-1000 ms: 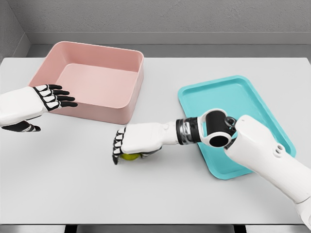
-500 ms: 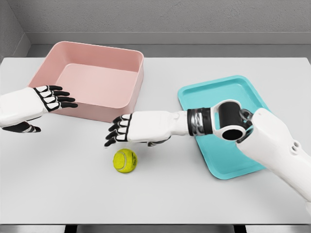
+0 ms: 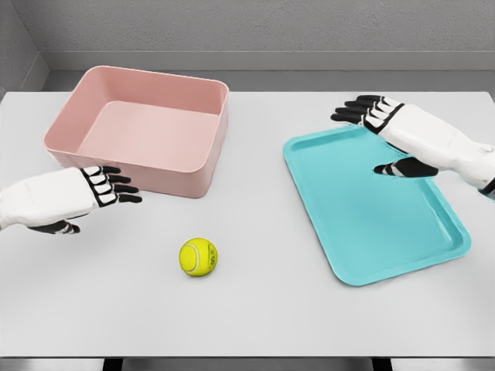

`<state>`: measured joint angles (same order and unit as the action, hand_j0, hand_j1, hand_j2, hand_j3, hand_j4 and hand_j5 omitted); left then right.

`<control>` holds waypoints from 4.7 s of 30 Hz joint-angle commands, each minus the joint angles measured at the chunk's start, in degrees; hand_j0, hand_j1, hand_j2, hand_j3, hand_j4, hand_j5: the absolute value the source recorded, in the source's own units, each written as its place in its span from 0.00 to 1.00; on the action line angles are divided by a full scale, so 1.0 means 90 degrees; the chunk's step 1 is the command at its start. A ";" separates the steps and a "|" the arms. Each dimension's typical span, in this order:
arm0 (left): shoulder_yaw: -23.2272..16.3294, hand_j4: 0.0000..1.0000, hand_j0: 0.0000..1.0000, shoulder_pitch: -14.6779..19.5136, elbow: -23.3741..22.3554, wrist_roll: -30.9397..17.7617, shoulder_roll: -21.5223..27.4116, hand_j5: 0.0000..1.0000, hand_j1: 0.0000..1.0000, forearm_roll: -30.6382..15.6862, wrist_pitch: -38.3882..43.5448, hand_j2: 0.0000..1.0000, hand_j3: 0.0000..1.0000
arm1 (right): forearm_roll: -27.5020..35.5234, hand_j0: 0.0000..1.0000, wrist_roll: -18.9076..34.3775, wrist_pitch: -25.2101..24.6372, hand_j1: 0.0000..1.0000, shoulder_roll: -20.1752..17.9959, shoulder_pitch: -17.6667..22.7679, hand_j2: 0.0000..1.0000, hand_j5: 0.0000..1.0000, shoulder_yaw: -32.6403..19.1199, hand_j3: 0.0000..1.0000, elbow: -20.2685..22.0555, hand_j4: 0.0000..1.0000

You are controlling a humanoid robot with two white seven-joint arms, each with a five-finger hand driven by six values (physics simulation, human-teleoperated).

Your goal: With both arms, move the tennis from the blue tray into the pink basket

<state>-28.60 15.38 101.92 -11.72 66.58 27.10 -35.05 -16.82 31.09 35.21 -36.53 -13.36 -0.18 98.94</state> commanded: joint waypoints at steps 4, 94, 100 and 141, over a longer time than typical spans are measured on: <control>-0.0221 1.00 1.00 0.0010 0.0131 -0.0241 -0.0132 1.00 1.00 0.0085 0.0006 1.00 1.00 | 0.0375 1.00 -0.0008 -0.0023 1.00 -0.0062 0.0283 1.00 1.00 -0.0830 1.00 -0.0153 1.00; -0.2291 0.44 0.44 0.1338 0.0111 -0.0846 -0.1832 0.44 0.44 0.0397 0.0006 0.44 0.44 | 0.0404 1.00 0.0031 -0.0023 1.00 0.0192 0.1026 1.00 1.00 -0.1006 1.00 -0.0163 1.00; -0.2291 0.44 0.44 0.1455 0.0121 -0.0846 -0.1754 0.44 0.44 0.0309 0.0006 0.44 0.44 | 0.0414 1.00 0.0031 -0.0023 1.00 0.0192 0.1026 1.00 1.00 -0.1015 1.00 -0.0153 1.00; -0.2272 0.45 0.45 0.3330 -0.0650 -0.0837 -0.1812 0.45 0.45 -0.0228 0.0006 0.45 0.45 | 0.0414 1.00 0.0022 -0.0023 1.00 0.0192 0.1055 1.00 1.00 -0.1006 1.00 -0.0105 1.00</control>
<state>-49.10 45.88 97.34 -19.28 50.69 25.48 -35.10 -13.53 31.35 35.16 -34.76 -3.87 -9.29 97.92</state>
